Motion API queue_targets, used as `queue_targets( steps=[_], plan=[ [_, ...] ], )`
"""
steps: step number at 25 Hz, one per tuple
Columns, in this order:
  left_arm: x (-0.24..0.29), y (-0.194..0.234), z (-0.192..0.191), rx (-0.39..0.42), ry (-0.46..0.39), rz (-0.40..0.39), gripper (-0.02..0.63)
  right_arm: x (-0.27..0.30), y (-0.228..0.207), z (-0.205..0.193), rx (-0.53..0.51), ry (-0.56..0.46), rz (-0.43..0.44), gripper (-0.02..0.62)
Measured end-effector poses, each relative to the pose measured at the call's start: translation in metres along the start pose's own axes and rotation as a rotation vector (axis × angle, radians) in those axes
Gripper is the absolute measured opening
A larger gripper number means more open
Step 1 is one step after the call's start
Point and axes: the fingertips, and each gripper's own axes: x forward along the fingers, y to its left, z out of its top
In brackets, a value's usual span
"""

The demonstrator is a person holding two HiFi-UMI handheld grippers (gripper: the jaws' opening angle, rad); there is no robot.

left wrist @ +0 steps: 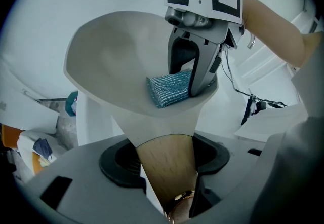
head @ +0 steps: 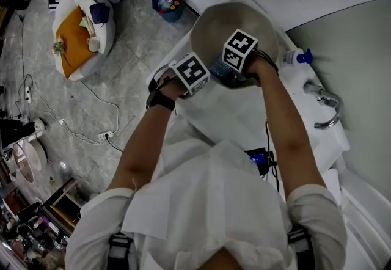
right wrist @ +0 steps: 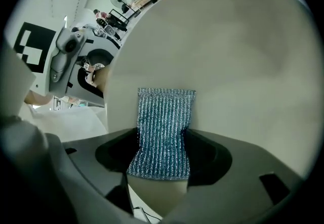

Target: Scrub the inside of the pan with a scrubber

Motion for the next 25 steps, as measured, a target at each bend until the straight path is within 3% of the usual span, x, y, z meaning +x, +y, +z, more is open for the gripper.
queue_targets(
  steps=[3, 7, 14, 18, 25],
  plan=[
    [-0.001, -0.001, 0.000, -0.002, -0.001, -0.002, 0.259, -0.006, -0.008, -0.021, 0.008, 0.085, -0.023, 0.296],
    [-0.001, 0.000, 0.000, -0.005, 0.000, 0.000, 0.259, -0.022, -0.034, -0.050, -0.010, 0.209, -0.132, 0.296],
    [-0.001, -0.001, 0.002, -0.001, -0.007, -0.001, 0.259, -0.047, -0.101, -0.062, -0.135, 0.358, -0.483, 0.298],
    [-0.001, 0.000, 0.001, -0.002, -0.010, -0.002, 0.259, -0.053, -0.131, -0.035, -0.239, 0.308, -0.607, 0.298],
    [0.003, 0.000, -0.001, -0.007, 0.013, -0.009, 0.259, -0.075, -0.157, 0.013, -0.284, 0.129, -0.757, 0.298]
  ],
)
